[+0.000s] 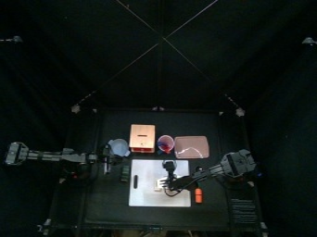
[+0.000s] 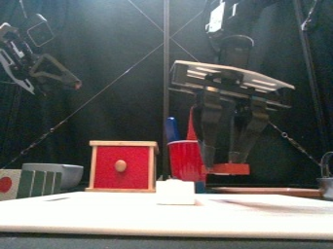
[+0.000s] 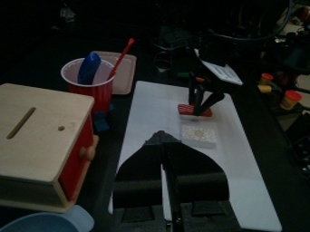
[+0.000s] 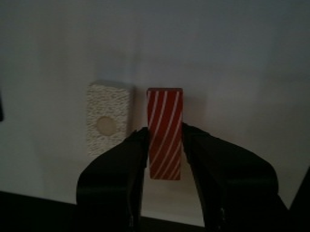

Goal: Place salmon on rice block

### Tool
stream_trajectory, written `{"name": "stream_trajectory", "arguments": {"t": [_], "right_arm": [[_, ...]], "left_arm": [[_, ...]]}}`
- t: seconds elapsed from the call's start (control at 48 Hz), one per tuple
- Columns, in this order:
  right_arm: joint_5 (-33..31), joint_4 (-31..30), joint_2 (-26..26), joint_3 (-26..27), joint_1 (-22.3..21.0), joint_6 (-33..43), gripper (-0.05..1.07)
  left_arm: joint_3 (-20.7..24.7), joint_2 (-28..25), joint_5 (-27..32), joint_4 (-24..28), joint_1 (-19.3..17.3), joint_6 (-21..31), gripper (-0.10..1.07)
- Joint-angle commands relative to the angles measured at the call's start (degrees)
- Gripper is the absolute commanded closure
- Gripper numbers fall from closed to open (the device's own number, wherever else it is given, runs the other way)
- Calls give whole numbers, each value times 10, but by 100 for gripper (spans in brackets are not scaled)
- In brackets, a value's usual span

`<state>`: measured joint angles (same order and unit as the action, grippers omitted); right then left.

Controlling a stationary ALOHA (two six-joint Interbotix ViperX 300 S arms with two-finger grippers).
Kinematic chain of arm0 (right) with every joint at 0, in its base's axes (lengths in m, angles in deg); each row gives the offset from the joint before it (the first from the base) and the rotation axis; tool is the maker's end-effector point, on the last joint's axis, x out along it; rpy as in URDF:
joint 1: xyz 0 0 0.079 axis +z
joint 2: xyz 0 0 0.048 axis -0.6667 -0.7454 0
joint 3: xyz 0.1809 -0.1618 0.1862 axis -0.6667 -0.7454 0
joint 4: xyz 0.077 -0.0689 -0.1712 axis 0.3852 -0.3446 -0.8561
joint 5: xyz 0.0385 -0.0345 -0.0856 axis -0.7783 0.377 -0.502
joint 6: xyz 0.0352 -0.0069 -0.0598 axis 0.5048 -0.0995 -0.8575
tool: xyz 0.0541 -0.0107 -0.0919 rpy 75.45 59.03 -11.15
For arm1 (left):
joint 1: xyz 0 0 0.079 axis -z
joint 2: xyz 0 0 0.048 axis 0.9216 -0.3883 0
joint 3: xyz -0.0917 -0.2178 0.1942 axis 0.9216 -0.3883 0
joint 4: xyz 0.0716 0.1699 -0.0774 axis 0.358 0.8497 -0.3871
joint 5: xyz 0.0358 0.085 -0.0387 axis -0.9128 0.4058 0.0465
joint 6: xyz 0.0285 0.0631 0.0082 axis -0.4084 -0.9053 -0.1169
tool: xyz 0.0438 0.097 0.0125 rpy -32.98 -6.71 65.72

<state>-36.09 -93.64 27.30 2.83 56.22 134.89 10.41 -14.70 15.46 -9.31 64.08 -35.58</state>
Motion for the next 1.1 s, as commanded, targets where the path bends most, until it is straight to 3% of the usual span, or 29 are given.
{"name": "stream_trajectory", "arguments": {"t": [0.0, 0.396, 1.083], "right_arm": [[-4, -4, 24, 29, -4, 1, 34], [-9, -4, -25, 99, -6, 2, 34], [-33, 18, -62, 129, -19, 4, 34]], "left_arm": [[6, -1, -2, 0, -2, 0, 70], [0, -1, -2, 1, -11, -1, 70], [-4, -1, -2, 2, -12, -3, 70]]}}
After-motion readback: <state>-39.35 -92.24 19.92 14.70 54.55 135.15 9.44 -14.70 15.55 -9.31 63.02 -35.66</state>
